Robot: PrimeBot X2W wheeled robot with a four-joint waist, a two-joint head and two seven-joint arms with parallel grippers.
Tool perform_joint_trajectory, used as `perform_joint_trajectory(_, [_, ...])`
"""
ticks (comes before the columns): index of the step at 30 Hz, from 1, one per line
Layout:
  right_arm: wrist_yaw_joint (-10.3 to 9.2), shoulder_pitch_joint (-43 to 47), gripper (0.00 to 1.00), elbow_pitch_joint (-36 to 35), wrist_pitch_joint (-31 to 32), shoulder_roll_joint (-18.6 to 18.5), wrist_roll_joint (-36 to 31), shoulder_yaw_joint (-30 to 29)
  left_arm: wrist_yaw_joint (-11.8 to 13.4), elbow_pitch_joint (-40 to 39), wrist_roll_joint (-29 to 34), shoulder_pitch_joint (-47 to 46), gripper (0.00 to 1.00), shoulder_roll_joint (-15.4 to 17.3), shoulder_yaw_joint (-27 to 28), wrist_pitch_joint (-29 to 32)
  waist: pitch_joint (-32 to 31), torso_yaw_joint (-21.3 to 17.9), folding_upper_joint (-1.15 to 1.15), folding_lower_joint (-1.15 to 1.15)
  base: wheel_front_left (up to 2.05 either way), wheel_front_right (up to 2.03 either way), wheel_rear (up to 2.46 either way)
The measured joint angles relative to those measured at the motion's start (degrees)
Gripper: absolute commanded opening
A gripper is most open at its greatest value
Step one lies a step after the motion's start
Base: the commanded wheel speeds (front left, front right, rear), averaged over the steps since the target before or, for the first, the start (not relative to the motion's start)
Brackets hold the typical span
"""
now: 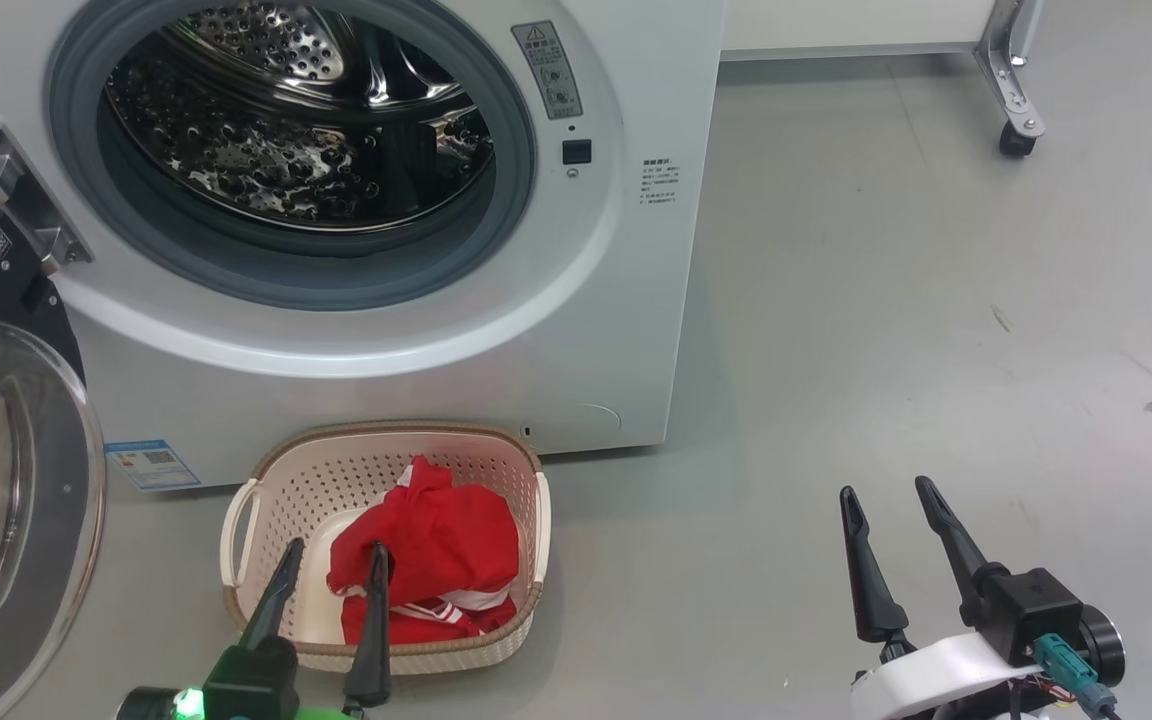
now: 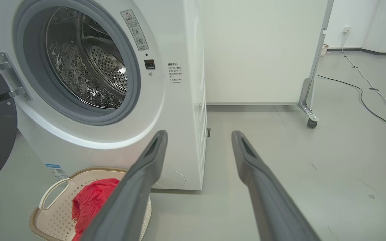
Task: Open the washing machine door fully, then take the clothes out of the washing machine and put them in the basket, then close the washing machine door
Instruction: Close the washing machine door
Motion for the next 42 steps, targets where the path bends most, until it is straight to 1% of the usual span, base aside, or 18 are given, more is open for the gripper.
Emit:
perform_joint_trajectory(18, [-0.07,0.0,1.0,0.0,0.0,0.0,0.0,0.0,0.0,-1.1,0.5,0.7,1.0,0.1,-0.4,0.3,-0.1,-0.1,0.0,0.0,-0.64,0.64,0.0])
perform_joint_trajectory(25, [-0.09,0.0,1.0,0.0,0.0,0.0,0.0,-0.1,0.1,-1.4,0.5,0.7,1.0,0.1,-0.4,0.5,-0.1,-0.1,0.0,0.0,-0.1,0.1,0.0])
perform_joint_trajectory(27, [-0.48,0.0,1.0,0.0,0.0,0.0,0.0,-0.1,0.1,-1.5,0.5,0.7,1.0,0.1,-0.4,0.5,-0.1,-0.1,0.0,0.0,0.0,0.0,0.0])
perform_joint_trajectory(42, [-0.51,0.0,1.0,-0.7,0.0,0.0,0.0,-0.5,0.2,-2.5,1.0,0.7,1.0,0.1,-0.4,0.9,1.1,0.3,0.0,0.0,0.0,0.0,0.0])
